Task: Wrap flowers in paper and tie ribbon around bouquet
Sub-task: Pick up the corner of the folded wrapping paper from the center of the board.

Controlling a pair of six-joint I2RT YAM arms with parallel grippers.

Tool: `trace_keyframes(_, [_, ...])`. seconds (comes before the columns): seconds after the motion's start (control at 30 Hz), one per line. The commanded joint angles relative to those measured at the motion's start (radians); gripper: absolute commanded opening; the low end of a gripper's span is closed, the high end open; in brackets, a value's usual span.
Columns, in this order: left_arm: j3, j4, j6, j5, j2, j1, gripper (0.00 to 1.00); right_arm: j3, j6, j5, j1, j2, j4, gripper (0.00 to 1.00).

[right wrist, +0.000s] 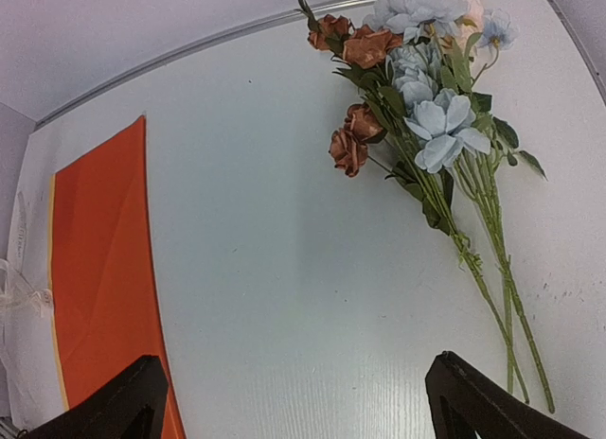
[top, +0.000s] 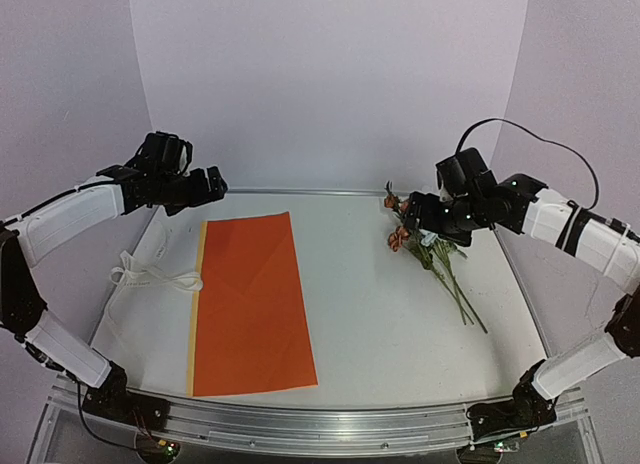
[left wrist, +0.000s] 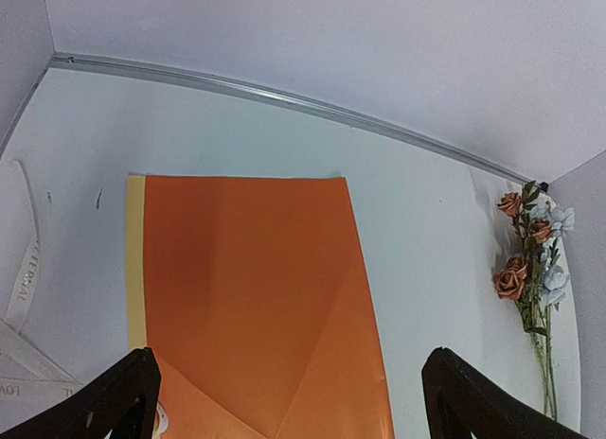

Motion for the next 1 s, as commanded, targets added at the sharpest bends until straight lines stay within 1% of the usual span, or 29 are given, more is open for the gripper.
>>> trace_keyframes(0.0, [0.043,-0.023,-0.038,-0.004,-0.001,0.003,1.0,0.057,0.032,-0.034,0.016,0.033,0.014,0.98])
trace_keyframes(0.1, [-0.03,-0.018,-0.096,0.021,-0.013,0.005,1.0,0.064,0.082,-0.091,0.056,0.089,0.016,0.98])
trace_keyframes(0.2, [-0.18,0.062,-0.167,0.09,-0.056,0.003,1.0,0.064,0.136,-0.142,0.12,0.16,0.039,0.98])
trace_keyframes(0.27, [-0.28,0.11,-0.219,0.13,-0.088,0.003,1.0,0.059,0.169,-0.189,0.17,0.208,0.07,0.98])
trace_keyframes(0.4, [-0.419,0.156,-0.286,0.144,-0.135,0.002,1.0,0.021,0.252,-0.291,0.236,0.292,0.174,0.98])
trace_keyframes(0.5, [-0.489,0.155,-0.307,0.13,-0.166,0.0,1.0,0.008,0.287,-0.328,0.271,0.338,0.219,0.96])
trace_keyframes(0.67, [-0.575,0.164,-0.34,0.142,-0.198,-0.002,1.0,-0.046,0.351,-0.379,0.309,0.369,0.319,0.91])
trace_keyframes(0.97, [-0.674,0.19,-0.398,0.128,-0.212,-0.019,1.0,-0.082,0.369,-0.385,0.342,0.416,0.36,0.85])
